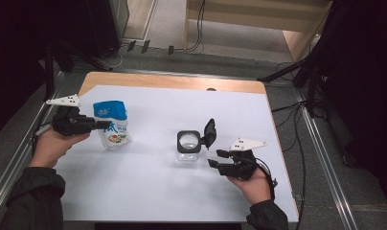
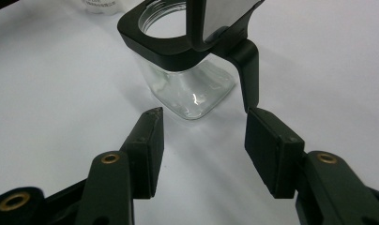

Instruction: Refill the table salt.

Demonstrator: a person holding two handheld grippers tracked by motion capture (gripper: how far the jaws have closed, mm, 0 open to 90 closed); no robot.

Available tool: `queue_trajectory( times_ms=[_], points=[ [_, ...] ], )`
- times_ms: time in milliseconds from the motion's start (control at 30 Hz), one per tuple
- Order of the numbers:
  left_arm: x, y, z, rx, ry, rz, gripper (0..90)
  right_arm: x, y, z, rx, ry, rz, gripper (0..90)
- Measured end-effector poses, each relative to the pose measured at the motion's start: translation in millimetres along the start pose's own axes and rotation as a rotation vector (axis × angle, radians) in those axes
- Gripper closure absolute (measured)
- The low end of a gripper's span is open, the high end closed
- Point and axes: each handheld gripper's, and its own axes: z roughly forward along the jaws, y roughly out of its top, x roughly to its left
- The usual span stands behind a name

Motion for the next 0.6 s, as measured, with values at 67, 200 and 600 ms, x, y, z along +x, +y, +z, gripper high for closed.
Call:
queue_trajectory(
  times_ms=[67, 200, 600],
  points=[
    [-1.2, -0.2, 0.4, -0.006, 0.018, -0.002, 83.2, 0.4, 0.5, 1.9, 0.000, 0.005, -0.005, 48.5],
    [-2.7, 1.3, 0.9, -0.001, 0.010, -0.054, 87.2, 2.7, 1.8, 3.6, 0.000, 0.017, -0.021, 50.3],
    [-28.1, 21.3, 5.2, -0.016, -0.023, -0.041, 90.0, 15.3, 6.9, -5.3, -0.033, 0.047, -0.006, 59.6]
  ],
)
